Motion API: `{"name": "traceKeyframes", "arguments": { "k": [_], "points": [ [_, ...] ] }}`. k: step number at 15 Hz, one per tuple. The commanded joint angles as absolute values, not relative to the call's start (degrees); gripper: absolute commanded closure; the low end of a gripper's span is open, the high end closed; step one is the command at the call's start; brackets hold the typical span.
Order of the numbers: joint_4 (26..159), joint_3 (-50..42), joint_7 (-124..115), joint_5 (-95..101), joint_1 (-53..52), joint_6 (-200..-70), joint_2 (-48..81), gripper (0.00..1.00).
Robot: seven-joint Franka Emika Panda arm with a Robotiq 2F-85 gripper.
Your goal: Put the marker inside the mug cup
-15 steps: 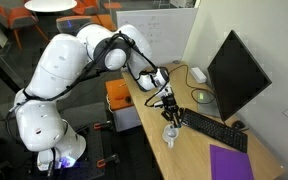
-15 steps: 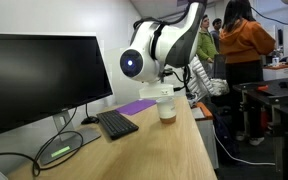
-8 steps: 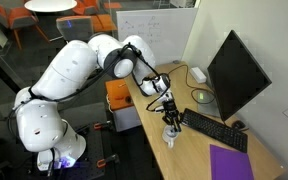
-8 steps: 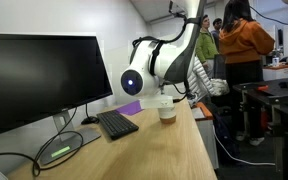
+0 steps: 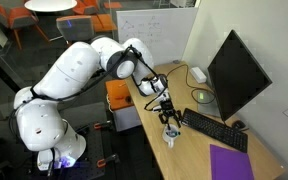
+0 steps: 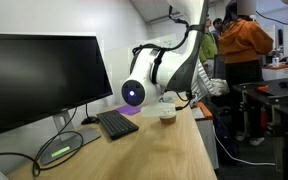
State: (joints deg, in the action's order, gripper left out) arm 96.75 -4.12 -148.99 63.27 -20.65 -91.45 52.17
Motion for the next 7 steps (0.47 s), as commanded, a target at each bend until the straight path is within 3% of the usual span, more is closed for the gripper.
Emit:
{"name": "traceKeyframes", "arguments": {
  "k": [1,7],
  "points": [
    [100.47,0.17,-145.92,61.9,-17.1,-92.16,46.87,0.01],
    [109.7,4.69,-134.16,57.14,-10.93,-100.25,33.15,0.0]
  ]
}}
